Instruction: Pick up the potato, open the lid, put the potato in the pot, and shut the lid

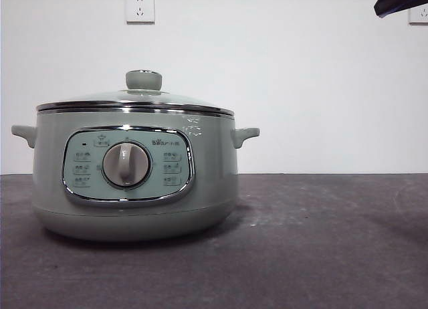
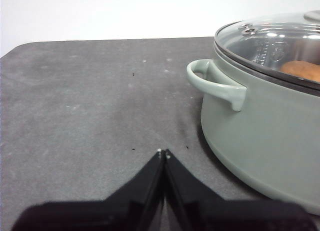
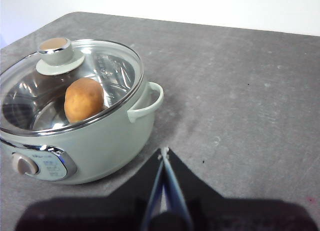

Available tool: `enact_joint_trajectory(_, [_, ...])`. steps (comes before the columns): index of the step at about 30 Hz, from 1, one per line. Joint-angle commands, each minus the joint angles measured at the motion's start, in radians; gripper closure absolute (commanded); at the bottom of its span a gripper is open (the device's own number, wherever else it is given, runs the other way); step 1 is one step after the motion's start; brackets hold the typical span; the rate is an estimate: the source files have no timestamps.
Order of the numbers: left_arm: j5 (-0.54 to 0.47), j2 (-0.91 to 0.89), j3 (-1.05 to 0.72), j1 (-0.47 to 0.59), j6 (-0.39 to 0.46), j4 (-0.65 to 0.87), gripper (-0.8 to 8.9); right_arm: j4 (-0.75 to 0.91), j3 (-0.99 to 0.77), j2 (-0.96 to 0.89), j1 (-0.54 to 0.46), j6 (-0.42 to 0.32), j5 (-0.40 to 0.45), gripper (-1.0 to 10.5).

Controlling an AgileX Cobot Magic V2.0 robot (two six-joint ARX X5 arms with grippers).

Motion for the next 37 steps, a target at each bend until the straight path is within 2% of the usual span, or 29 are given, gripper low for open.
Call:
enact_joint_trajectory(1, [-0.003, -0.003, -0.017, 0.003, 0.009, 0.003, 8.16, -0.002, -0.01, -0.011, -0.001, -0.051, 0.008, 9.5])
enact_joint_trajectory(3, [-0.002, -0.003, -0.017, 0.003, 0.009, 0.003, 8.16, -0.019, -0.011, -0.038, -0.014, -0.095, 0.035, 9.5])
enact_joint_trajectory(7, [-0.002, -0.003, -0.017, 0.003, 0.009, 0.004, 8.16, -0.014, -0.033, -0.084, -0.095, -0.133, 0.008, 9.5])
enact_joint_trajectory(11, [-0.003, -0.003, -0.017, 0.003, 0.009, 0.004, 8.16, 0.005, -0.115, -0.176, -0.243, -0.133, -0.119, 9.5])
enact_joint_trajectory(15, [-0.003, -0.003, -0.017, 0.003, 0.009, 0.004, 8.16, 0.091, -0.233, -0.288, -0.381, -0.132, -0.24, 9.5])
enact_joint_trajectory(20, [-0.002, -0.003, -0.017, 0.003, 0.008, 0.005, 8.16, 0.203, -0.391, -0.423, -0.504, -0.122, -0.319, 9.5])
enact_joint_trajectory(28, [-0.003, -0.003, -0.017, 0.003, 0.009, 0.005, 8.16, 0.22, -0.537, -0.534, -0.581, -0.091, -0.318, 9.5])
enact_joint_trajectory(37, [-0.003, -0.003, -0.017, 0.003, 0.009, 0.005, 8.16, 0.189, -0.597, -0.581, -0.59, -0.046, -0.319, 9.5])
